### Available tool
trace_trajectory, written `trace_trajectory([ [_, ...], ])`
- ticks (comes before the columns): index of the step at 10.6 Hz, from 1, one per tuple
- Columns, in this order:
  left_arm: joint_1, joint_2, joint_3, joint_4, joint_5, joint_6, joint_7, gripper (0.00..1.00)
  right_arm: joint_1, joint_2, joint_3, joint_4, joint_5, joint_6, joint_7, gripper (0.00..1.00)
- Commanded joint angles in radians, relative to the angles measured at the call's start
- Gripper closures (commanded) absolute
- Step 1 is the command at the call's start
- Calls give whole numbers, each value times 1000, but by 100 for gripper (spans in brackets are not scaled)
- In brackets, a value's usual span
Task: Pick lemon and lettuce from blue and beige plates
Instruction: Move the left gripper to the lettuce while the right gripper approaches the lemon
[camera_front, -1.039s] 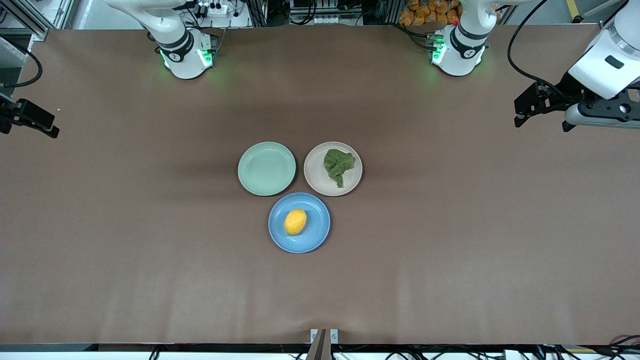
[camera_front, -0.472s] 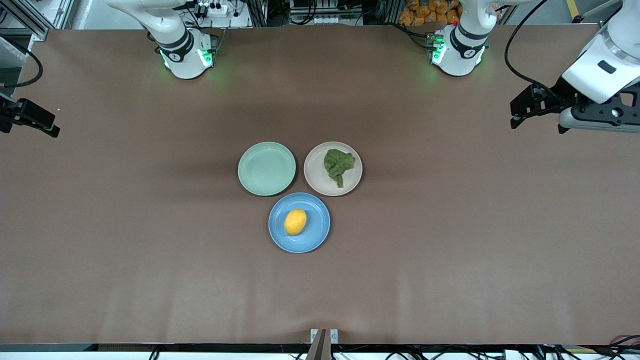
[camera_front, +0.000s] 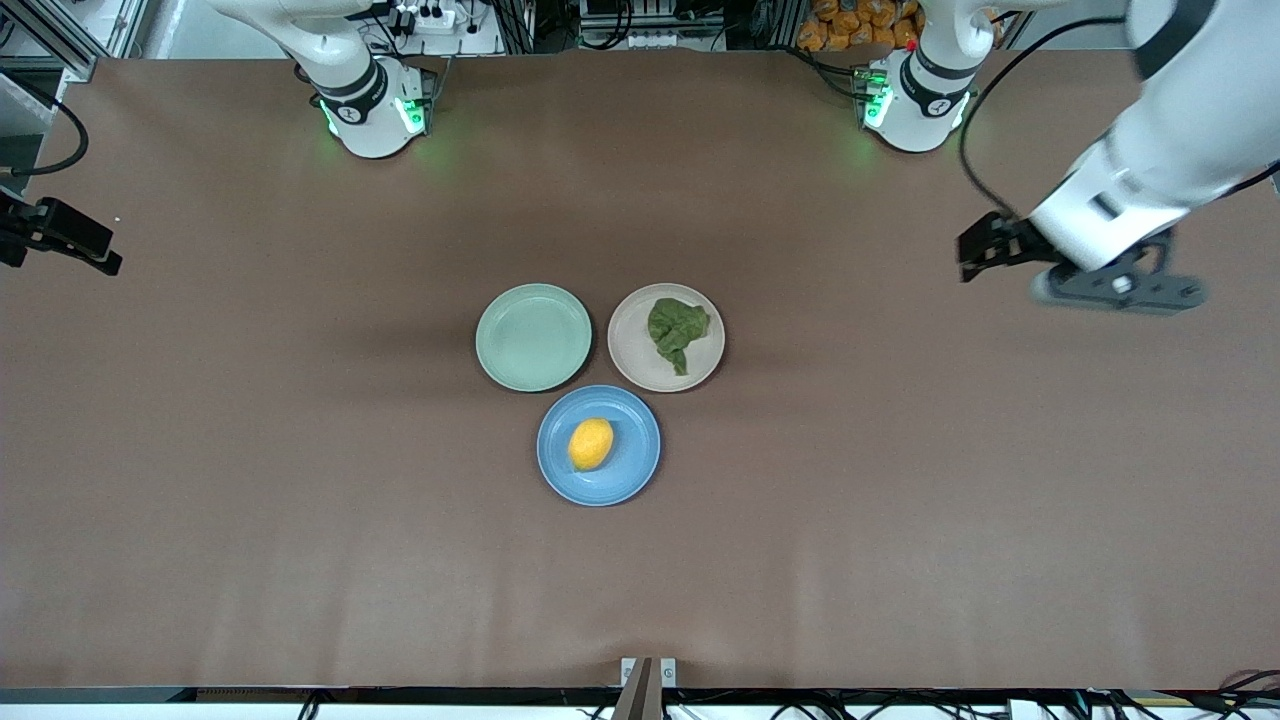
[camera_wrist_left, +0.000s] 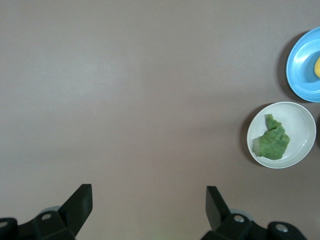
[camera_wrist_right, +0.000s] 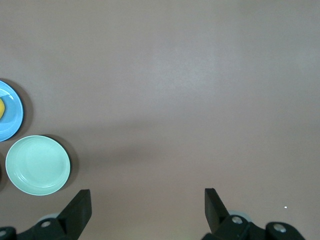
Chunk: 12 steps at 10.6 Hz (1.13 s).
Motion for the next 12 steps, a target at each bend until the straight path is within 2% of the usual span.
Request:
trace_trajectory([
  [1,-30,91,-31,28,2,37,-120,0,1,5,0,13,15,-8,-6,0],
  [4,-123,204,-30,28,6,113,-282,0,6,5,2,7,16,-3,-3,0],
  [7,-221,312,-30,37,12,247,-421,0,32,26,9,0,16,32,5,0],
  [10,-309,436,-24,107,17,276,-507,0,61,68,26,0,16,67,66,0],
  [12,-364,488,-21,108,20,321,-591,0,85,109,40,0,16,104,147,0],
])
